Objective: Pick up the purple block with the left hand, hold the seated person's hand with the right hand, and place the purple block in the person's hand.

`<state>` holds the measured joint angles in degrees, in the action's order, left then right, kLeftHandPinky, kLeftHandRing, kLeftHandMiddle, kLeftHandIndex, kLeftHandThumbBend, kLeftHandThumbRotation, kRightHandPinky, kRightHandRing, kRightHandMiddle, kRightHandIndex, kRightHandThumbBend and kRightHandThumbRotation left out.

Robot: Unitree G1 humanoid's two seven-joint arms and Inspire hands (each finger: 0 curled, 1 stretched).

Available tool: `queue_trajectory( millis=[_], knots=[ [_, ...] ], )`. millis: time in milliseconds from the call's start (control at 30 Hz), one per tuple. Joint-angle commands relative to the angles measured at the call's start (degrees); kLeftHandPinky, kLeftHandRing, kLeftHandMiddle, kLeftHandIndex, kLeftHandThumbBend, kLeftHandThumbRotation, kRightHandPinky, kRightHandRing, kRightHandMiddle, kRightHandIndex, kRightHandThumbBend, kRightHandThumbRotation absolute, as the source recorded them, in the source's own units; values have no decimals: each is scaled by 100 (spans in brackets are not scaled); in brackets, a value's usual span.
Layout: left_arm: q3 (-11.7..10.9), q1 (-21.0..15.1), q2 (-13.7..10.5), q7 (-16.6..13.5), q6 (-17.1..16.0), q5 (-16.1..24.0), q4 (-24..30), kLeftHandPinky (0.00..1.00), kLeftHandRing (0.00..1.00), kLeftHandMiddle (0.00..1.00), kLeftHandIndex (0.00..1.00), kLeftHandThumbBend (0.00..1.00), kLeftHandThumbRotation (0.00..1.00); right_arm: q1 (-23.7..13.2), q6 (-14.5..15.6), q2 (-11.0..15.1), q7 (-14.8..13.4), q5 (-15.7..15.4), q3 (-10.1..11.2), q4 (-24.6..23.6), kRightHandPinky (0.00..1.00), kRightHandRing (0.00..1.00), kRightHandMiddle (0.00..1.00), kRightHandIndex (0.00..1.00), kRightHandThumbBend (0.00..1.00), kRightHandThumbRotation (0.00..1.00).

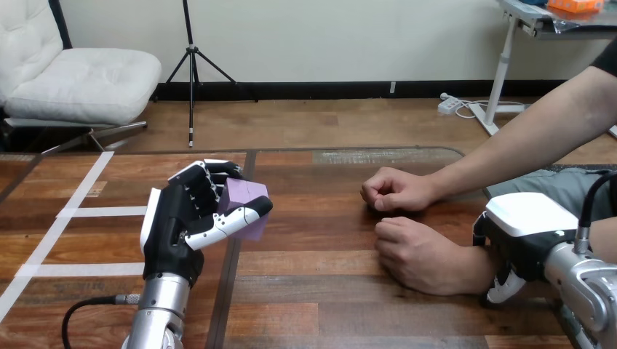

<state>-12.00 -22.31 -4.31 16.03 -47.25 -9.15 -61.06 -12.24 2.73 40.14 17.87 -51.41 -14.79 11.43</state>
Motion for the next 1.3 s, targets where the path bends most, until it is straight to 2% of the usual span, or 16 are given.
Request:
queue_trajectory(
  millis=[0,133,233,533,1267],
  knots=[
    [27,-377,-7,83,78,-30,130,36,42,49,48,95,5,-99,17,122,-147,180,259,-303,36,44,50,50,76,0],
    [52,-405,-9,61,125,26,121,36,42,49,48,95,6,-73,88,112,-167,232,285,-379,36,43,49,50,76,0],
    [59,-439,-2,110,193,16,105,36,43,49,49,95,6,-81,108,141,-127,262,281,-422,35,43,49,50,76,0],
    [39,-546,53,285,460,-63,96,36,43,49,49,96,6,-48,67,200,-249,271,312,-540,34,42,47,50,78,0],
    [84,-729,173,279,563,36,1,37,43,48,49,97,7,5,182,178,-140,312,372,-756,34,41,47,49,79,0]
  ],
)
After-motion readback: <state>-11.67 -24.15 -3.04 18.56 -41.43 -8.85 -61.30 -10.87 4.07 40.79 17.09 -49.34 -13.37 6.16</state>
